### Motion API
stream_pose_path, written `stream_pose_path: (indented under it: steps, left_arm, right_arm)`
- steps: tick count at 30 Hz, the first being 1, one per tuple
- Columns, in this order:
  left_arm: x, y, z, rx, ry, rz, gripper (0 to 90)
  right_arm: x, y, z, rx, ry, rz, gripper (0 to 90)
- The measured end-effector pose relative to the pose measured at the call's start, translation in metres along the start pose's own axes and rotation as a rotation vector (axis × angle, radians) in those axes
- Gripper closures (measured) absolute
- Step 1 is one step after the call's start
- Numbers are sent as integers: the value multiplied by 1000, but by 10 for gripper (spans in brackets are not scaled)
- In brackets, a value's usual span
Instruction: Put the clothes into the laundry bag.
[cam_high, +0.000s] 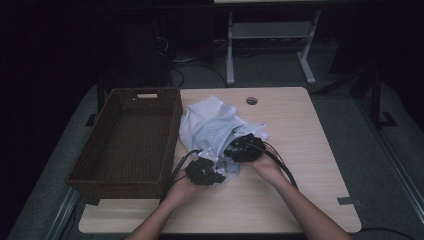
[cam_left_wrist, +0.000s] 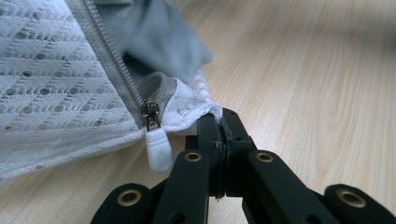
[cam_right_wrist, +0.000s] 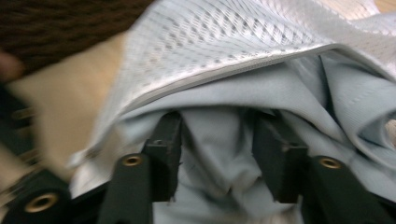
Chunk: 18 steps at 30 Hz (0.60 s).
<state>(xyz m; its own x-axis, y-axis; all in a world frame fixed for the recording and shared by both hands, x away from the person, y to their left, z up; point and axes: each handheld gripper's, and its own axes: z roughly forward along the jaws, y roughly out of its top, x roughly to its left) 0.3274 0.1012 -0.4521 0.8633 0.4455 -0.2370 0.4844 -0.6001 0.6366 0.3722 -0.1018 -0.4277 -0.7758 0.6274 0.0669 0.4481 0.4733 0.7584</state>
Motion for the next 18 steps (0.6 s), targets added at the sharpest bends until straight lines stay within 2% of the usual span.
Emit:
stream_pose_path:
  steps: [3,5,7,9,11,14,16,18]
  left_arm:
    - [1,0,-1,-2,-1,-1,885]
    - [1,0,-1,-5,-1,-5,885]
    - [1,0,-2,-7,1,-4,885]
    - [1,0,-2,-9,1,-9,885]
    - [1,0,-3,-6,0,-9,885]
    - [0,0,-3,-5,1,-11,885]
    - [0,0,-3,-5,0,-13,885]
    - [1,-1,-3,-6,-2,-16,885]
  right_arm:
    - [0,-2,-24,-35,55,-9,437]
    - [0,-6,-40,-54,69,-22,414]
    - [-5,-13,-54,-66,63,-23,401]
    - [-16,-22,-61,-52,30,-11,397]
    - [-31,-33,-61,-26,-5,20,396]
    - [-52,-43,-51,6,-44,66,401]
    - [-62,-48,-40,20,-43,87,401]
    - [-68,-50,-28,21,-21,93,402]
